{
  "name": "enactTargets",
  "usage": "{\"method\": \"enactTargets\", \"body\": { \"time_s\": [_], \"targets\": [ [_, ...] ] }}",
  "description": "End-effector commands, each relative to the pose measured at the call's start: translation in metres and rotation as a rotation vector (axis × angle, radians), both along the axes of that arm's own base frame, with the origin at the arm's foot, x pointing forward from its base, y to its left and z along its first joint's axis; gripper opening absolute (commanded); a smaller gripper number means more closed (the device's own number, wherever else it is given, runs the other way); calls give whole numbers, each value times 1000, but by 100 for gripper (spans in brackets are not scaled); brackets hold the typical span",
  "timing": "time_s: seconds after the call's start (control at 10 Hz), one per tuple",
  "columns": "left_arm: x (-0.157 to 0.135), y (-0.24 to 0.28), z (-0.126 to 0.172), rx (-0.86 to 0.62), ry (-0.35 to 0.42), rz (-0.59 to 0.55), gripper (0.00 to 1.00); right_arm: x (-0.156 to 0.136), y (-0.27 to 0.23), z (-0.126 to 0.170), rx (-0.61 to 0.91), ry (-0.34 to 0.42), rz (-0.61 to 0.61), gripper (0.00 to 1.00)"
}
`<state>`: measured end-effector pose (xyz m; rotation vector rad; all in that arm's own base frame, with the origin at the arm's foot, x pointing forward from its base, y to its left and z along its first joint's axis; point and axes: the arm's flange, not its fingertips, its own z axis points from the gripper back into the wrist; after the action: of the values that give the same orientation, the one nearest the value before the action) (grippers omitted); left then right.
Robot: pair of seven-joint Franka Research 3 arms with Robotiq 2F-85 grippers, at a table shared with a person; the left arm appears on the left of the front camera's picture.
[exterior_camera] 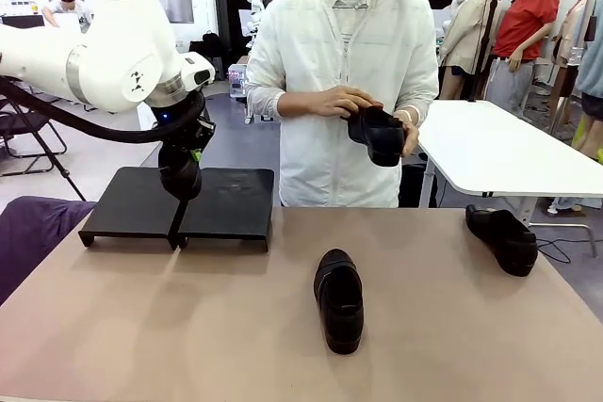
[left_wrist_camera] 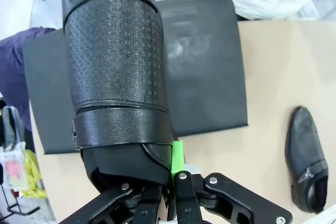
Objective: Organize the shoes by placing them on the stand.
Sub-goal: Place the Shoe from the middle of the table onto the Shoes Stand.
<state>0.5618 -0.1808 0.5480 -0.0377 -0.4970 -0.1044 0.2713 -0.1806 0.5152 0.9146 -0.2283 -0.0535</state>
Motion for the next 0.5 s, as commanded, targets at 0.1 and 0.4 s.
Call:
{"method": "enactTargets", "body": {
  "time_s": [0.1,0.4],
  "targets": [
    [56,-3,-3,-2,1,48,0,-3,-2,0,-11,-9,13,100],
    [93,-5,-26,35,103,66,0,-3,-2,0,-11,-9,13,100]
  ]
}}
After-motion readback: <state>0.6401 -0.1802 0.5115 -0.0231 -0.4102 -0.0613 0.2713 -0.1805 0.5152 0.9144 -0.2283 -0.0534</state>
